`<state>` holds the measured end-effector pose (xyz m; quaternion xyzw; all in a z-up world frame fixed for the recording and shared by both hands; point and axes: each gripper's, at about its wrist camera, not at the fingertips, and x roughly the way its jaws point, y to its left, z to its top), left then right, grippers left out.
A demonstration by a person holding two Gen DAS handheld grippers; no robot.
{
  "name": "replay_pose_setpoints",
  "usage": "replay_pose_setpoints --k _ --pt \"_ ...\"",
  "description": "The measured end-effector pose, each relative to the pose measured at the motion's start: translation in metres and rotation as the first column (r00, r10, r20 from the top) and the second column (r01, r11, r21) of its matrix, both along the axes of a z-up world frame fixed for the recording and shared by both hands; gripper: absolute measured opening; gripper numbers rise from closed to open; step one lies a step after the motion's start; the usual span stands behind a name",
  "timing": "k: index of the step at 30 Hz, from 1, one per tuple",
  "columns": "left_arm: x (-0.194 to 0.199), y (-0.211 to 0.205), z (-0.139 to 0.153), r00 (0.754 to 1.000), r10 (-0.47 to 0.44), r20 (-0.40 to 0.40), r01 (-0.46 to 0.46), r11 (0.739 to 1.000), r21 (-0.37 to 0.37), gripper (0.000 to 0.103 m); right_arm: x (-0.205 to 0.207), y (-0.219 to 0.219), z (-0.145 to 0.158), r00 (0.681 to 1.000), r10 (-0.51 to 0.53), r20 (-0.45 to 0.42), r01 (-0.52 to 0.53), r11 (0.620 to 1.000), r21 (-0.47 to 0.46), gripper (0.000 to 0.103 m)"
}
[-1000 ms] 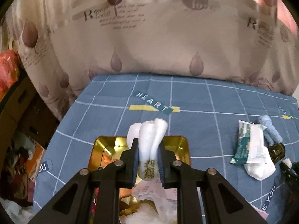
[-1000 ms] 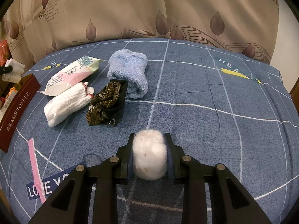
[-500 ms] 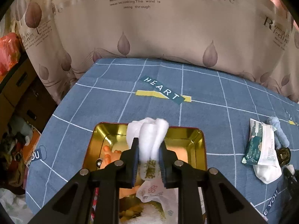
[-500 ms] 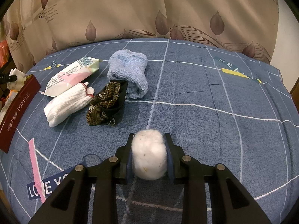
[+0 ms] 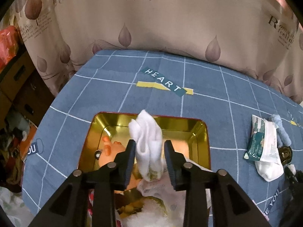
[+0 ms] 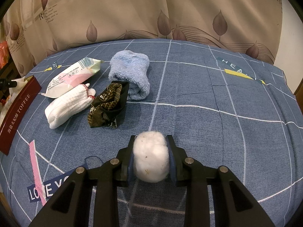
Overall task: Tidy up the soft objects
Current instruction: 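Carry the white socks into the tin and open the left tool, then carry the cotton ball with the right tool over the tin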
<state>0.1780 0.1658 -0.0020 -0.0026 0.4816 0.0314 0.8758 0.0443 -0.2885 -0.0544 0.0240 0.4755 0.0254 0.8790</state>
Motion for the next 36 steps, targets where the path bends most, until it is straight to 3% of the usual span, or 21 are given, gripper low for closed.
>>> replay_pose_setpoints --k 15,22,29,36 --pt "-0.05 -0.019 0.029 0.994 -0.075 0.083 0.074 0.997 0.012 0.038 0.0 0.0 0.0 1.0 0.002 0.0 -0.002 1.0 0.002 0.029" --pt "-0.099 -0.029 0.031 0.982 -0.133 0.136 0.121 0.988 0.093 0.039 0.0 0.001 0.0 1.0 0.003 0.0 -0.003 1.0 -0.016 0.029" --pt "-0.148 -0.019 0.03 0.975 -0.106 0.194 0.074 0.984 0.163 0.044 0.0 0.0 0.0 1.0 0.003 0.0 -0.003 1.0 -0.015 0.029" --pt "-0.187 0.019 0.029 0.967 0.023 0.253 -0.06 0.988 0.14 0.048 0.0 0.002 0.001 1.0 0.004 0.002 -0.003 1.0 -0.012 0.029"
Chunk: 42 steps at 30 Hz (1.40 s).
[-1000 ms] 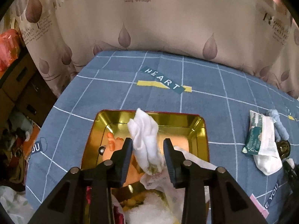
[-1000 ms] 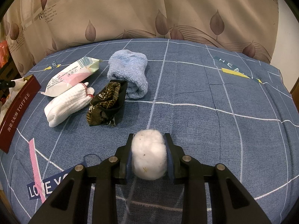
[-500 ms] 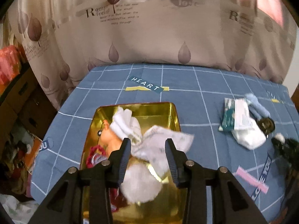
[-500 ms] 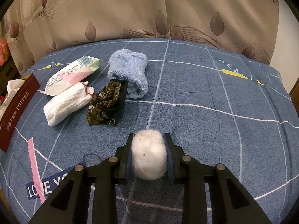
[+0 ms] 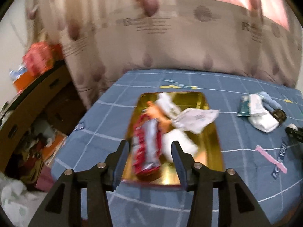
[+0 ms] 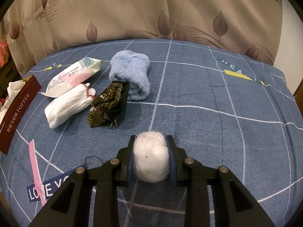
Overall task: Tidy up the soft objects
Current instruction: 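Carry the cotton ball with the right tool over the tin, then lower the cotton ball into the tin and open the right tool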
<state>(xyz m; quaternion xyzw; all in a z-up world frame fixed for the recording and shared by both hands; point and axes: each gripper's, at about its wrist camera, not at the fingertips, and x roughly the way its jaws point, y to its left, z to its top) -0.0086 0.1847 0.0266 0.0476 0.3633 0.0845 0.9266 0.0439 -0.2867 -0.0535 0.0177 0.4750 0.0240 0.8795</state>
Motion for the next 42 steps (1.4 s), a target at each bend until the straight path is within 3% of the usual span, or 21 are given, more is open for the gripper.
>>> replay_pose_setpoints --k 6,11,14,20,27,34,39,42 --pt "-0.015 0.043 -0.015 0.991 0.135 0.008 -0.135 0.991 0.018 0.048 -0.002 0.001 0.003 1.0 -0.014 0.005 0.014 1.0 -0.005 0.025" --pt "-0.016 0.082 -0.021 0.974 0.223 -0.03 -0.225 0.966 -0.129 0.048 -0.009 0.012 0.013 1.0 -0.016 0.011 0.016 1.0 0.003 0.024" --pt "-0.021 0.096 -0.018 0.968 0.252 -0.016 -0.251 0.952 -0.178 0.048 -0.013 0.03 0.025 0.999 0.019 0.026 -0.019 1.0 0.011 0.024" --pt "-0.024 0.103 -0.012 0.959 0.284 0.008 -0.279 0.948 -0.154 0.048 -0.016 0.093 0.058 0.983 0.166 0.077 -0.169 0.985 0.033 0.024" --pt "-0.024 0.11 -0.009 0.948 0.316 0.025 -0.312 0.945 -0.097 0.048 -0.027 0.194 0.074 0.918 0.384 0.1 -0.391 0.919 0.055 0.024" --pt "-0.027 0.135 -0.014 0.919 0.394 -0.006 -0.388 0.903 -0.185 0.048 -0.038 0.272 0.08 0.843 0.525 0.118 -0.535 0.842 0.078 0.024" --pt "-0.03 0.147 -0.018 0.901 0.432 -0.031 -0.427 0.875 -0.229 0.048 -0.04 0.31 0.08 0.809 0.576 0.119 -0.586 0.806 0.082 0.024" --pt "-0.03 0.147 -0.018 0.9 0.434 -0.036 -0.429 0.872 -0.236 0.048 -0.039 0.326 0.077 0.793 0.598 0.116 -0.607 0.791 0.077 0.024"
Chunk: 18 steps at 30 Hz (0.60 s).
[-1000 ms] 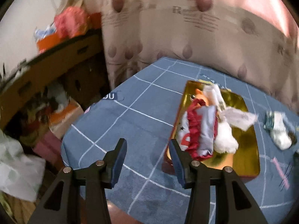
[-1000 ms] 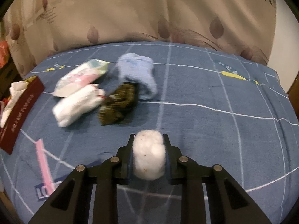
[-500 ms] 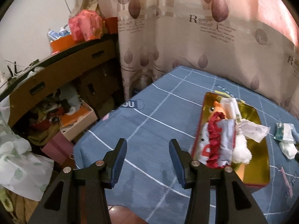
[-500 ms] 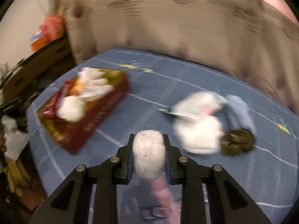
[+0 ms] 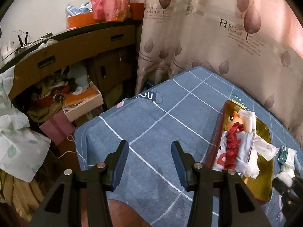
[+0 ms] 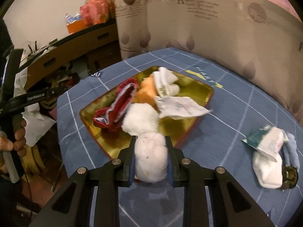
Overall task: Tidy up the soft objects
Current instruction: 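Lower the cotton ball into the tin and open the right tool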
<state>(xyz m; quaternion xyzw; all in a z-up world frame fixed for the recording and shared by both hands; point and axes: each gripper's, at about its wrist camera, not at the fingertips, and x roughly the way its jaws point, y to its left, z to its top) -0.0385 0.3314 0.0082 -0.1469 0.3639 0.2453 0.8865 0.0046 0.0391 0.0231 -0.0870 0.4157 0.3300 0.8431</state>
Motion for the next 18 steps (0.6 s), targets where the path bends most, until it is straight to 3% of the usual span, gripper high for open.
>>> replay_pose_setpoints --k 15,18 --pt "0.005 -0.011 -0.001 0.999 -0.039 -0.016 0.04 0.999 0.033 0.048 0.01 0.018 -0.018 0.999 0.015 -0.046 -0.016 1.0 -0.012 0.027" --pt "0.004 -0.011 -0.001 0.999 -0.039 -0.016 0.04 0.999 0.033 0.048 0.01 0.017 -0.019 0.999 0.014 -0.051 -0.014 1.0 -0.007 0.034"
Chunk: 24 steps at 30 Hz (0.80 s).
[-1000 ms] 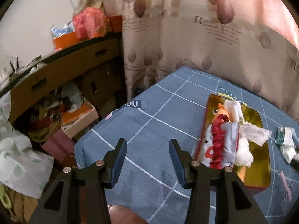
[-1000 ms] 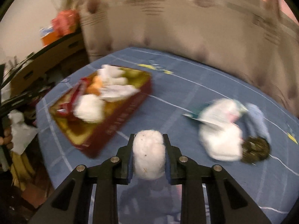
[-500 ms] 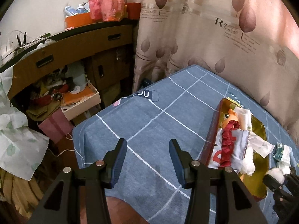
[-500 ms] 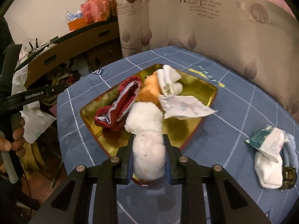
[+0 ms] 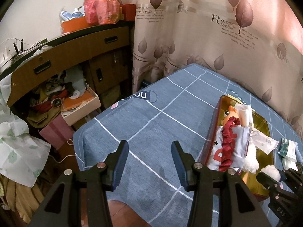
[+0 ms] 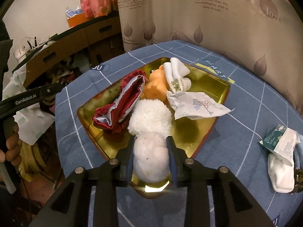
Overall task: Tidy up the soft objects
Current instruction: 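Lower the cotton ball into the tin and open the right tool, then reach the right tool to the dark patterned cloth and close on it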
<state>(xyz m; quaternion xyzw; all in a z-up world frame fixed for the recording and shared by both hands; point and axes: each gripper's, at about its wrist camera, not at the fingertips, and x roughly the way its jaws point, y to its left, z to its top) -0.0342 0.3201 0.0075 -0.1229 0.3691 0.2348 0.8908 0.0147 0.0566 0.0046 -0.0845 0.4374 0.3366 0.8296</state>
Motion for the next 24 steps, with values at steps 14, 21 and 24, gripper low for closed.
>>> replay_pose_setpoints --k 14,21,24 --pt "0.002 -0.007 -0.002 1.0 -0.015 -0.012 0.015 1.0 0.014 0.048 -0.008 -0.03 0.016 0.998 -0.049 0.042 0.048 0.998 0.043 0.053" --pt "0.004 -0.012 -0.005 0.999 -0.029 -0.023 0.03 0.999 0.025 0.048 0.003 -0.099 0.018 0.978 -0.201 0.051 0.199 0.979 0.043 0.055" --pt "0.004 -0.013 -0.005 0.999 -0.03 -0.025 0.031 0.999 0.033 0.048 0.013 -0.141 0.017 0.952 -0.302 0.05 0.3 0.953 0.039 0.056"
